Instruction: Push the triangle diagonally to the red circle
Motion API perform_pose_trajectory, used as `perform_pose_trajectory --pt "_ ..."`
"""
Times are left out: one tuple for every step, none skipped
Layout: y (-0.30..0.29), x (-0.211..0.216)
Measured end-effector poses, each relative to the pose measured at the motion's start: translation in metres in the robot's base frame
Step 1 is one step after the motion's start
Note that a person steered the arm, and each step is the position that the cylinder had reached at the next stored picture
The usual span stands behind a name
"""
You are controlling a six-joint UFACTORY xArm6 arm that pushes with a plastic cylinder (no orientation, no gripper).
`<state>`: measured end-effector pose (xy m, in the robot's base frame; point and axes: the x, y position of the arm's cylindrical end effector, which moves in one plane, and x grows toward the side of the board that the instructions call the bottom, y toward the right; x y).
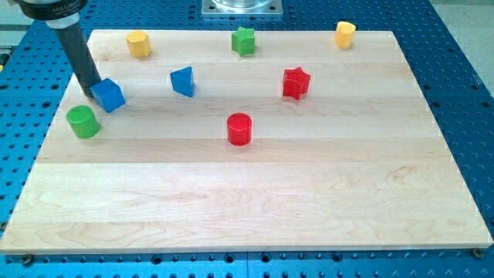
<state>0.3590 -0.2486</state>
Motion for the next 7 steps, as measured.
perform_pose_trajectory --pt "0.003 -0.007" --pt "0.072 -0.010" --pt "0.098 -0.017" --pt "0.114 -0.041" --pt "0.145 -0.020" --pt "0.162 -0.024" --pt "0.172 -0.033"
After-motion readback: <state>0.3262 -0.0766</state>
